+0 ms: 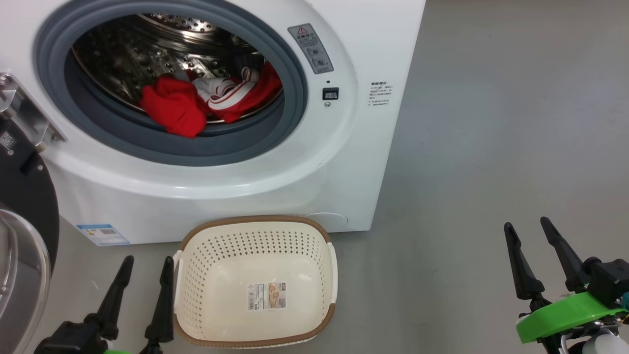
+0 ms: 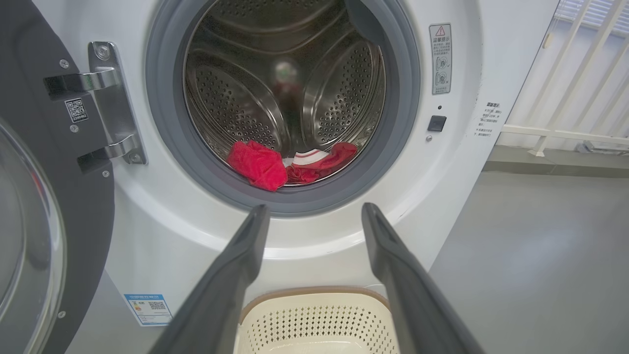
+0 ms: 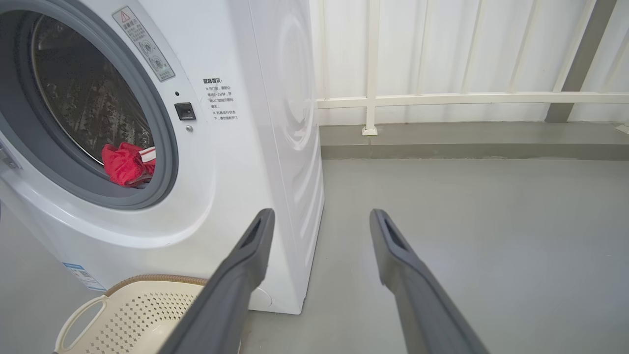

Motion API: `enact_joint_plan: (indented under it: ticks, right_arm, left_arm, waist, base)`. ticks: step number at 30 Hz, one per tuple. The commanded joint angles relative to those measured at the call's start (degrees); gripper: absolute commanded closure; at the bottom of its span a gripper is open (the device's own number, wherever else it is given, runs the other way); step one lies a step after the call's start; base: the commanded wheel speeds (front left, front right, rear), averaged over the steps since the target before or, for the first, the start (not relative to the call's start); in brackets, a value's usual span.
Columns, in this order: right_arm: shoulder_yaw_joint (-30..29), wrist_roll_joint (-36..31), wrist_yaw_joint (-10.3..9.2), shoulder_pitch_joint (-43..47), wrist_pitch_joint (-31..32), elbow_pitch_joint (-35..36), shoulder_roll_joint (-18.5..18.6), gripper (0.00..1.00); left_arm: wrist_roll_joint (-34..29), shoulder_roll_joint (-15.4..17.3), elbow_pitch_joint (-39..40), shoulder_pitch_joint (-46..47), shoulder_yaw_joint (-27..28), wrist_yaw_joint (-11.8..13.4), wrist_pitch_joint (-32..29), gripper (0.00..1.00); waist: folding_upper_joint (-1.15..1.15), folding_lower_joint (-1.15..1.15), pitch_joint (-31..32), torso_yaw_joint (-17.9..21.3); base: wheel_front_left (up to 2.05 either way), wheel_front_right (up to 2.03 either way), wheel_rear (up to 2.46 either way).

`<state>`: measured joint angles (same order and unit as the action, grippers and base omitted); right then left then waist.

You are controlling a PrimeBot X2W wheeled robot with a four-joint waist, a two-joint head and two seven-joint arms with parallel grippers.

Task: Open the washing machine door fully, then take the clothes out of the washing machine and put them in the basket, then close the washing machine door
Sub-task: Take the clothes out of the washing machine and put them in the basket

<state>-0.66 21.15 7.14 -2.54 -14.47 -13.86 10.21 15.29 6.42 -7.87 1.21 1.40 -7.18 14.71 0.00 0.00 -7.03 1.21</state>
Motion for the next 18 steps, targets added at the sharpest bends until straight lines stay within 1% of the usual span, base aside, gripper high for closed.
enact_joint_plan:
  ticks: [1, 18]
  right_arm:
    - [1.51, -0.01, 0.35, -0.67, -0.52, 1.25, 0.73, 0.00]
    - [1.88, 0.03, 0.35, -0.76, -0.52, 1.38, 0.59, 0.00]
  left_arm:
    - [0.23, 1.02, 1.38, 1.81, 1.48, -0.31, 0.29, 0.00]
    - [-0.61, 0.96, 0.56, 2.52, 1.48, -0.31, 0.29, 0.00]
  waist:
    - [0.00, 0.00, -0.02, -0.01]
    - [0.00, 0.00, -0.57, -0.05]
  base:
    - [0.00, 0.00, 0.00]
    - [0.00, 0.00, 0.00]
